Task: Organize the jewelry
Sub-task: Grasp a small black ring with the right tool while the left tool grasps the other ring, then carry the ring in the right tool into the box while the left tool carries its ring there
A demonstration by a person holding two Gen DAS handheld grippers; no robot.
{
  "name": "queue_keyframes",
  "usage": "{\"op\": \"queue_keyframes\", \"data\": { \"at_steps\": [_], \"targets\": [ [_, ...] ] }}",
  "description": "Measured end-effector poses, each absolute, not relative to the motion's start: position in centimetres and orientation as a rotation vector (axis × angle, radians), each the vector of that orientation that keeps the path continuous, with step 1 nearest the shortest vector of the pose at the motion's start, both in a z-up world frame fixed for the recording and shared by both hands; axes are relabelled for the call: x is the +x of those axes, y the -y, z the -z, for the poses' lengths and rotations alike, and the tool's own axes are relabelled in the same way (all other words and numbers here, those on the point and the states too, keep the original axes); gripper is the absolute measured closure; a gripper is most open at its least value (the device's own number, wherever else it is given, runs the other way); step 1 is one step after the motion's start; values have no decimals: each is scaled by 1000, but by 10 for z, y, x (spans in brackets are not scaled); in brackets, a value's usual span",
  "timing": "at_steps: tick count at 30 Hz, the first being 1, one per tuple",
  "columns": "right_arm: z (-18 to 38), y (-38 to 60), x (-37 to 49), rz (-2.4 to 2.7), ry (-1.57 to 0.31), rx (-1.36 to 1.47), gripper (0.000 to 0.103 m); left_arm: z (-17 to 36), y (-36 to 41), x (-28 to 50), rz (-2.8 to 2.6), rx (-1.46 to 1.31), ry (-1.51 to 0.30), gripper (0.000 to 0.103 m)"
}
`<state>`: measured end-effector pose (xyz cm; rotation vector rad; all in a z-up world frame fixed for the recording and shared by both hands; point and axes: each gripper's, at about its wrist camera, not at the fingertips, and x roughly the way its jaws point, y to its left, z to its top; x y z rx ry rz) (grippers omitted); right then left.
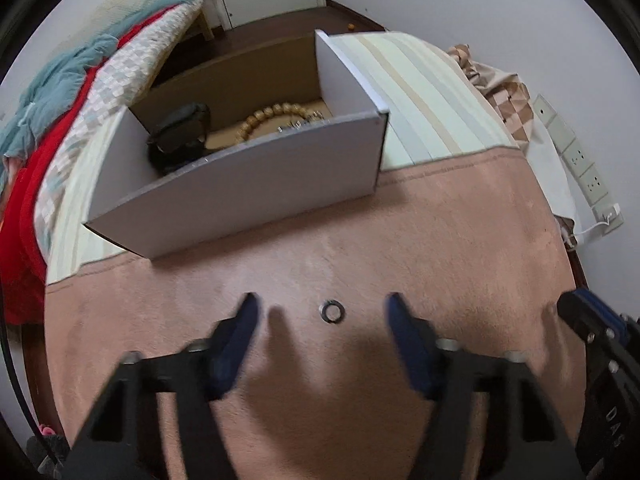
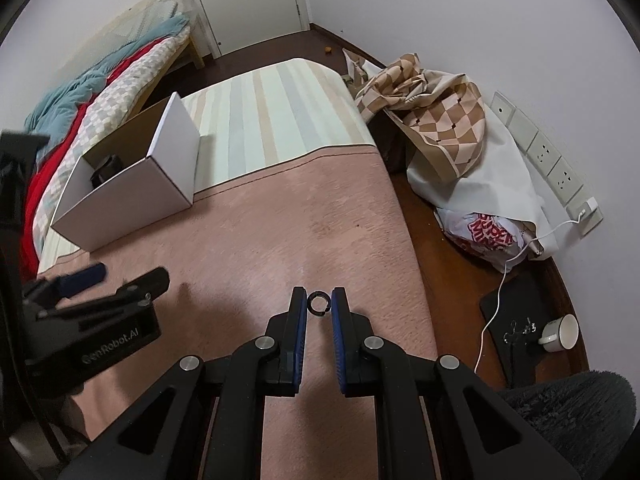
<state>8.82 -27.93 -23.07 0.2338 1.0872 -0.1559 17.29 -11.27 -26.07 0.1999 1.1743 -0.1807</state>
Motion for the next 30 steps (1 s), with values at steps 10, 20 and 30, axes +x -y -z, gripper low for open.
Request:
{"op": "queue_keyframes", "data": {
  "at_steps": [10, 20, 30],
  "targets": [
    [229, 281, 88, 164, -1077, 240, 90, 262, 113, 168, 210, 184, -1179, 93],
    [202, 275, 97, 111, -1025, 274, 90, 215, 95, 172, 195, 143, -1076, 93],
    [149, 223, 176, -111, -910, 283, 90, 137, 54, 215, 123, 123, -915, 93]
  ]
}}
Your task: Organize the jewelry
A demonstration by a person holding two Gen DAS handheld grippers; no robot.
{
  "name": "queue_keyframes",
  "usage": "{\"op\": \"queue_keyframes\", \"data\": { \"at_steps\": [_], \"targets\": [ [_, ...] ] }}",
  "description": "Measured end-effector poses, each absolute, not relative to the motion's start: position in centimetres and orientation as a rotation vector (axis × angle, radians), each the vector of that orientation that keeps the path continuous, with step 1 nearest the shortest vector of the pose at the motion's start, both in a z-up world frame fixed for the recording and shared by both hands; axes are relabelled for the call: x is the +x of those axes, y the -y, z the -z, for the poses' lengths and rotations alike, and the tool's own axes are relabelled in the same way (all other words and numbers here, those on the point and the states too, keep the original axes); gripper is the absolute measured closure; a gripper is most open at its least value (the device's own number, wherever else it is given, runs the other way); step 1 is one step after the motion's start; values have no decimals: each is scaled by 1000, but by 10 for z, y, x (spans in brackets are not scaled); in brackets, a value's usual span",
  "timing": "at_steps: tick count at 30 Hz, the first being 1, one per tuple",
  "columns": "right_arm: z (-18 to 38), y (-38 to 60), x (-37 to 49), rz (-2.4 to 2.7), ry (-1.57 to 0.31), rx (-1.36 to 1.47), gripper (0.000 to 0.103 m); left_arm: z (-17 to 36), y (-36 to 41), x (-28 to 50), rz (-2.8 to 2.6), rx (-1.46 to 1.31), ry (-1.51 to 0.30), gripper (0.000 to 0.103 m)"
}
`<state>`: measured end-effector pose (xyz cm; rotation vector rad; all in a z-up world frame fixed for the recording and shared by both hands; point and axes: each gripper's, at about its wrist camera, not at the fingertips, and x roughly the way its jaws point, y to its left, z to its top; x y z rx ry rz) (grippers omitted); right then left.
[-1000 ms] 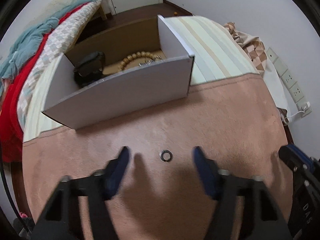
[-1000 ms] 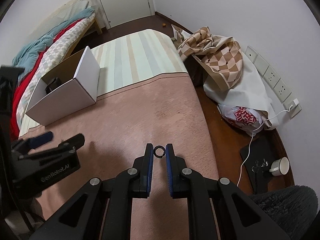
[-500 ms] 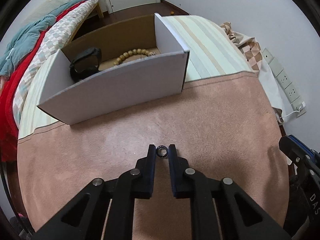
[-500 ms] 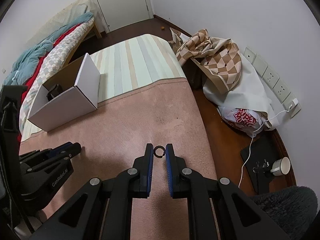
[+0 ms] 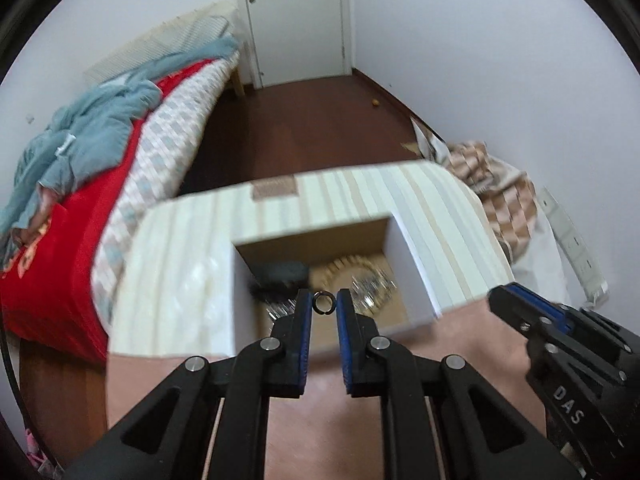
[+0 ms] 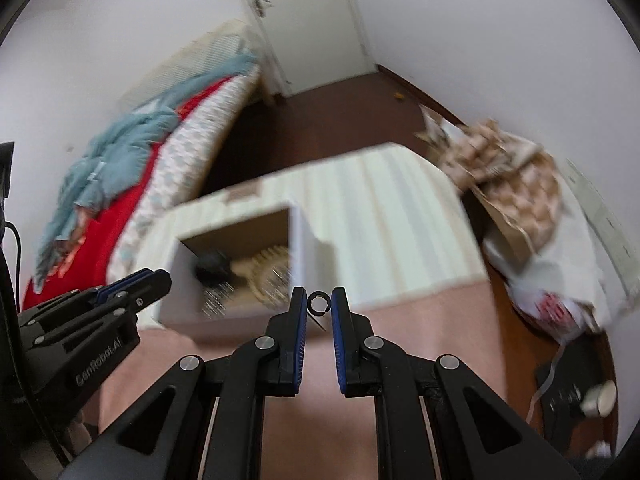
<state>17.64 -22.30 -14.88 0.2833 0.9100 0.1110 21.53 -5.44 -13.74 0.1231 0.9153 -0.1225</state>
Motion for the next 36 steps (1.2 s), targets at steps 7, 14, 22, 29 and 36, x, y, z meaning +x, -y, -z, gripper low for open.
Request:
{"op": "queue_keyframes", "data": {
  "at_steps": [7, 14, 22, 29, 36],
  "targets": [
    [148, 202, 255, -293, -980, 365, 90, 134, 31, 244, 78, 107, -906, 93],
    [167, 189, 296, -355, -1080, 323, 90, 149, 23, 258, 72, 89, -945, 93],
    [179, 180, 306, -377, -1117, 288, 90, 155, 21, 264, 98, 57, -976, 93],
    [185, 176, 310, -377, -1172, 257, 89, 150, 17, 265, 75, 15, -970, 88],
    [177, 180, 304, -337, -1162, 222, 55, 137, 7, 255, 14, 15, -925, 31]
  ]
}}
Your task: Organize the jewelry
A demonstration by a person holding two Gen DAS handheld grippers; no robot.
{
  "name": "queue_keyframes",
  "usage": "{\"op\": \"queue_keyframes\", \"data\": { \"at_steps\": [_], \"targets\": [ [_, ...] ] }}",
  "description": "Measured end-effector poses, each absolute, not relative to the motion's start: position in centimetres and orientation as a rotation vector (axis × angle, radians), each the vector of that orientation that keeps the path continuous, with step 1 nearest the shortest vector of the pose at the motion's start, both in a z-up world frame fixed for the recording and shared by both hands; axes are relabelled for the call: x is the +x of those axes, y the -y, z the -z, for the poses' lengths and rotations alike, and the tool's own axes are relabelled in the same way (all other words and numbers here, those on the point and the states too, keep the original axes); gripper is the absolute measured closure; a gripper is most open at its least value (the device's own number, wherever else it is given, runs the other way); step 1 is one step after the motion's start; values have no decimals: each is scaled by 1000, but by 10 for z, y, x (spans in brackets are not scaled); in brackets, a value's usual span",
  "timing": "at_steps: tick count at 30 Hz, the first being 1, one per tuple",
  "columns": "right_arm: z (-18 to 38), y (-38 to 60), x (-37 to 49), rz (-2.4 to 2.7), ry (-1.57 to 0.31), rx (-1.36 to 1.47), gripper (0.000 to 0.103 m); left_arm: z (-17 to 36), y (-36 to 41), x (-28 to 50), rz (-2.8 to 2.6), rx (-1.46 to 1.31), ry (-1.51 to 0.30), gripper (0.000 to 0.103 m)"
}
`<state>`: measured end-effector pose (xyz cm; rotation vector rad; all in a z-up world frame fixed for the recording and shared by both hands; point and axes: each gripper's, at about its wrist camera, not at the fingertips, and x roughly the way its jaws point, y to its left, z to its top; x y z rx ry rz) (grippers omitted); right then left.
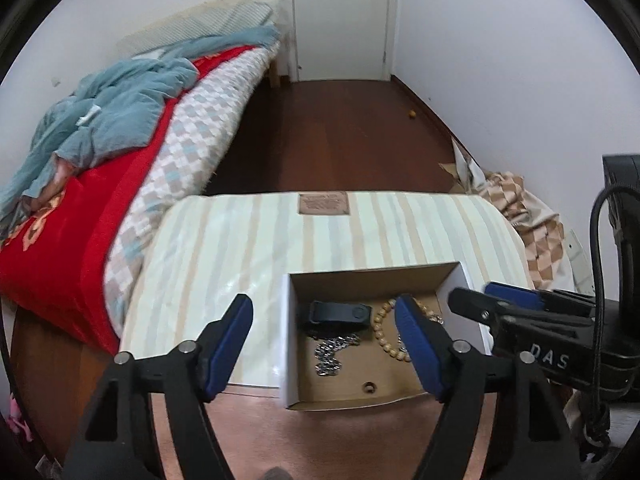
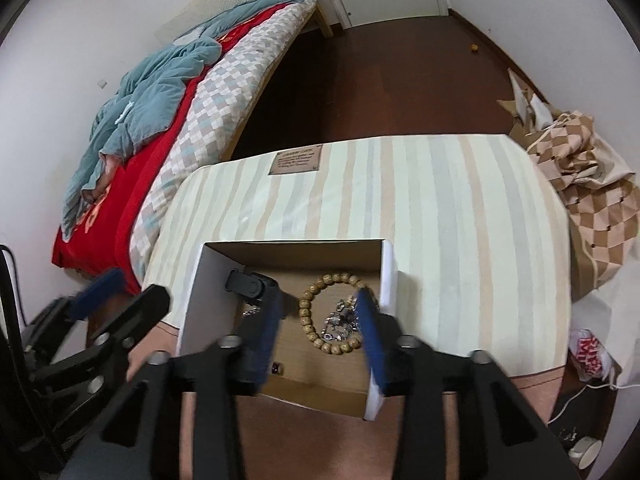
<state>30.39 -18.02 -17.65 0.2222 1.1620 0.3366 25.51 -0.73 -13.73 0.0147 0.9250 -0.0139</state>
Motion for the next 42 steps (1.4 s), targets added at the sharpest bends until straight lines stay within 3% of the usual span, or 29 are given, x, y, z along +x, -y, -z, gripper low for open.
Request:
{"op": "queue_keyframes", "data": {
  "at_steps": [3, 5, 6, 7, 12, 21, 42],
  "targets": [
    [172, 181, 298, -308, -1155, 187, 46, 133, 1, 251, -16, 21, -921, 29],
    [167, 180, 293, -280, -1146, 149, 31, 131, -3, 248, -37, 32, -918, 7],
    [166, 179, 290, -259, -1142, 124, 25, 131, -5, 247, -49, 40, -919, 4],
    [163, 178, 286, -231, -1135, 89, 15, 132, -7, 244, -59, 48, -920, 3],
    [161, 180, 265, -76, -1141, -5, 2, 139, -13, 232, -93, 70, -955, 3],
    [141, 178, 213, 14, -1100, -47, 0, 129, -17, 200, -120, 90, -958, 2],
    [-15, 182, 73, 45, -875, -17, 0, 19, -21, 87, -96, 55, -862, 3]
  ]
}}
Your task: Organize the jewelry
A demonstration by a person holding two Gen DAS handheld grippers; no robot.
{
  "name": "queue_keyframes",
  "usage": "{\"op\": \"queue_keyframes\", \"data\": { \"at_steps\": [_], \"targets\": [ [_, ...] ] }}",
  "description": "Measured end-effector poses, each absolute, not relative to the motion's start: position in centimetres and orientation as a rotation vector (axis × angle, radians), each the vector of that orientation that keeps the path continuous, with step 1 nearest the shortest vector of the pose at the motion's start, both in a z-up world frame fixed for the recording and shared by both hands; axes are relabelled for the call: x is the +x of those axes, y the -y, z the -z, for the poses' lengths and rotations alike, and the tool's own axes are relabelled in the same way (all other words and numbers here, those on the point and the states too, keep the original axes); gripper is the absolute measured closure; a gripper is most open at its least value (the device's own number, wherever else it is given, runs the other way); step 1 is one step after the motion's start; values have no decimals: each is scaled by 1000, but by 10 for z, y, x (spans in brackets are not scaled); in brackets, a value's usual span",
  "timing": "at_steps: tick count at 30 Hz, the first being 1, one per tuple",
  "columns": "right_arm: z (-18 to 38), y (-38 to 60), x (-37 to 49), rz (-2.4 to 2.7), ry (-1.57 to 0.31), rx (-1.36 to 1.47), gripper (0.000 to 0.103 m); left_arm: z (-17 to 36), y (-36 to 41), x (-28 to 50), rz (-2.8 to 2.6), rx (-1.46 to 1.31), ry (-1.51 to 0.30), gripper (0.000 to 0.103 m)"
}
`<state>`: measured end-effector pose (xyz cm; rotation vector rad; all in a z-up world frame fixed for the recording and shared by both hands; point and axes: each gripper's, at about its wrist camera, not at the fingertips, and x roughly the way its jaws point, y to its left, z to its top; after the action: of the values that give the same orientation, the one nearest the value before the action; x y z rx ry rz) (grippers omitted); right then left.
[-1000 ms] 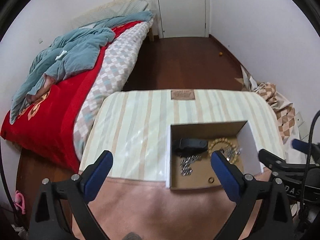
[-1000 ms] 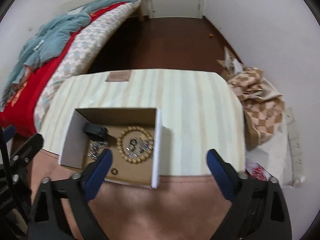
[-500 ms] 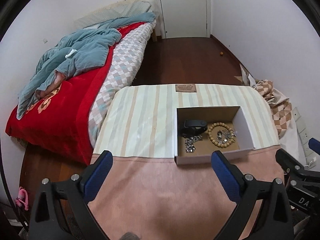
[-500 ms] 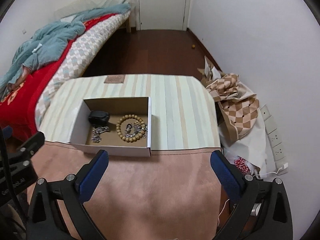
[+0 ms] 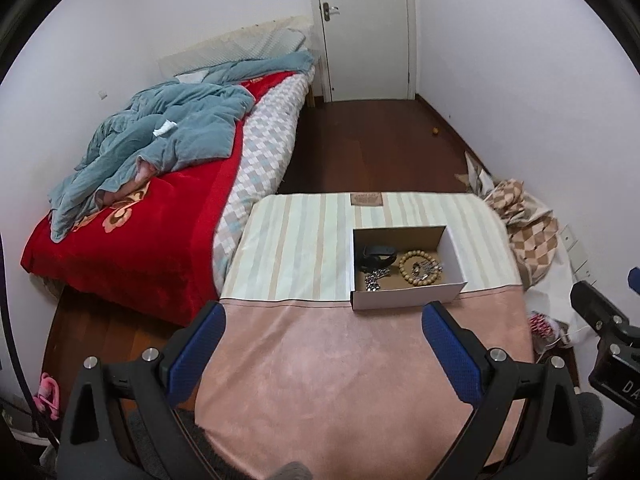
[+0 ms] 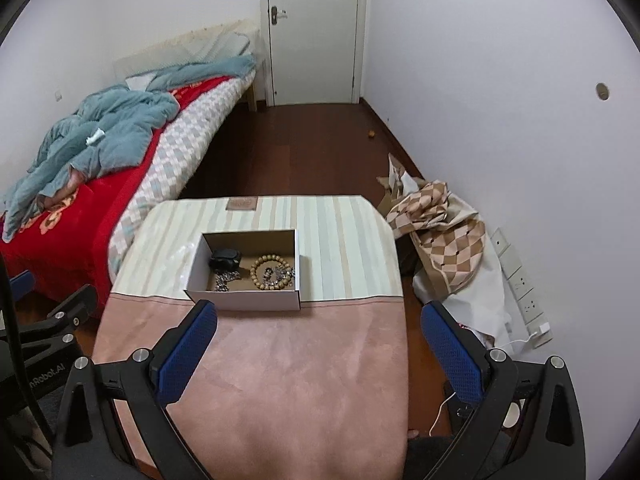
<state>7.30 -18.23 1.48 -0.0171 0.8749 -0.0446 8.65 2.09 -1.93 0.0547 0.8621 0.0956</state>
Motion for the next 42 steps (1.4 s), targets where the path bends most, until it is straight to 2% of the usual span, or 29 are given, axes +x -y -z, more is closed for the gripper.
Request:
{"op": "queue_keyframes", "data": {
  "at_steps": [9, 17, 26, 42],
  "targets": [
    [-83, 187, 28, 31, -788, -22, 0, -33, -22, 52, -67, 15, -820, 2],
    [-117, 187, 2, 25, -755, -40, 0, -54, -23, 32, -56, -28, -799, 3],
    [-109, 188, 9, 22, -801, -42, 0, -49, -20, 37, -65, -33, -820, 2],
    [-57, 188, 86, 72, -889, -54, 0, -8, -13, 102, -99, 3, -901, 0]
  ]
}}
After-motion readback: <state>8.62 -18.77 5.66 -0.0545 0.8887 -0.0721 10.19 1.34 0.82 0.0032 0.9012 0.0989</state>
